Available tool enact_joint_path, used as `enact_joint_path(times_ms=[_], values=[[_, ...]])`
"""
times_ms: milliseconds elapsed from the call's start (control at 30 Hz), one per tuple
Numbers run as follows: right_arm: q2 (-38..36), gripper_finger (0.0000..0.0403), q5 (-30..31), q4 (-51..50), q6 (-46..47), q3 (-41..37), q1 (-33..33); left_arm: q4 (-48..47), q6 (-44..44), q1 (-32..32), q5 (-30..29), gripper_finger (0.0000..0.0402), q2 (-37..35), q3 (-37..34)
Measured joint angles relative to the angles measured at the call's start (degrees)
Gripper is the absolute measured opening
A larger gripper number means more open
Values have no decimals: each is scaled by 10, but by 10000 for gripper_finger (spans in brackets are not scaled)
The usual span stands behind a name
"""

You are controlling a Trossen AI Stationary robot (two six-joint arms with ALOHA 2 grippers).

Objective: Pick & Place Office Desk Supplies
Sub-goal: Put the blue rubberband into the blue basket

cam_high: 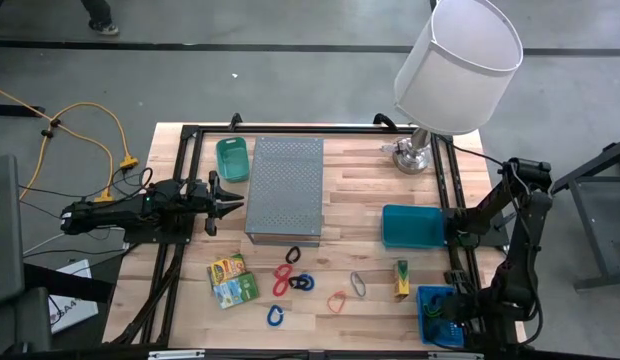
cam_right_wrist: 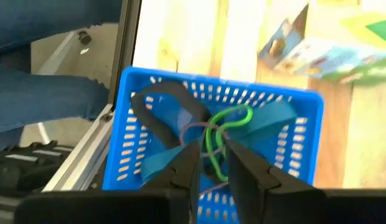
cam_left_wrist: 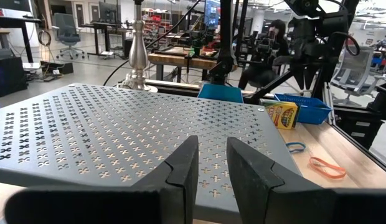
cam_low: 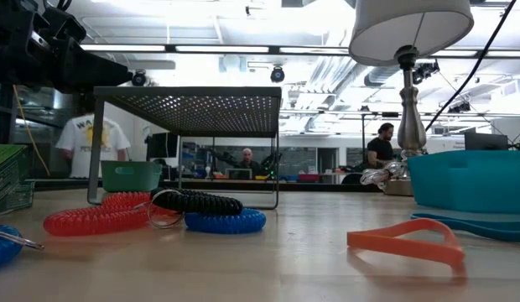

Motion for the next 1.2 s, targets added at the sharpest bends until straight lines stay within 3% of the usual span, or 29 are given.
enact_joint_path(times_ms=[267,567,900,1200], values=[[-5,66,17,0,-105,0,-65,0,0,0,0,79,0,0],[-44,66,9,29,-327,0,-212,0,0,0,0,79,0,0],[-46,66,-101,142,-552,0,-366,0,0,0,0,79,0,0],[-39,66,-124,184,-631,0,-413,0,0,0,0,79,0,0]])
